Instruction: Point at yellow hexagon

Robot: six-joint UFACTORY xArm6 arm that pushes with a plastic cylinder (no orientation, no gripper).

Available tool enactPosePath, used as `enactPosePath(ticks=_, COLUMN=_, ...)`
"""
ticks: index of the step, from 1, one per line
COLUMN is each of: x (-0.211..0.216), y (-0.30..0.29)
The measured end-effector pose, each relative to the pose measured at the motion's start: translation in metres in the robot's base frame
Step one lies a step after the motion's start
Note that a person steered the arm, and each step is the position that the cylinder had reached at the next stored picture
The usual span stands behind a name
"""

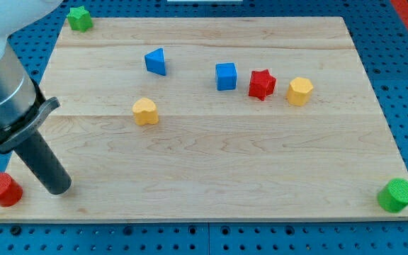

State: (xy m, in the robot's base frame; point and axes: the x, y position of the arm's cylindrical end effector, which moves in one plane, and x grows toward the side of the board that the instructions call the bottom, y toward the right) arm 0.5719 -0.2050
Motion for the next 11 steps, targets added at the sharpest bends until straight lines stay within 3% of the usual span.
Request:
enactPosePath(ticks=2, x=-0.015, y=0.046)
enactPosePath(ticks=4, x=-0.08, y=0.082)
enactPosePath(ticks=6, x=-0.098, y=0.235)
enactPosePath(ticks=8, x=-0.154, y=0.284)
enactPosePath(ticks=10, x=-0.162, y=0.333)
enactPosePath(ticks=11, x=-0.134, y=0.34)
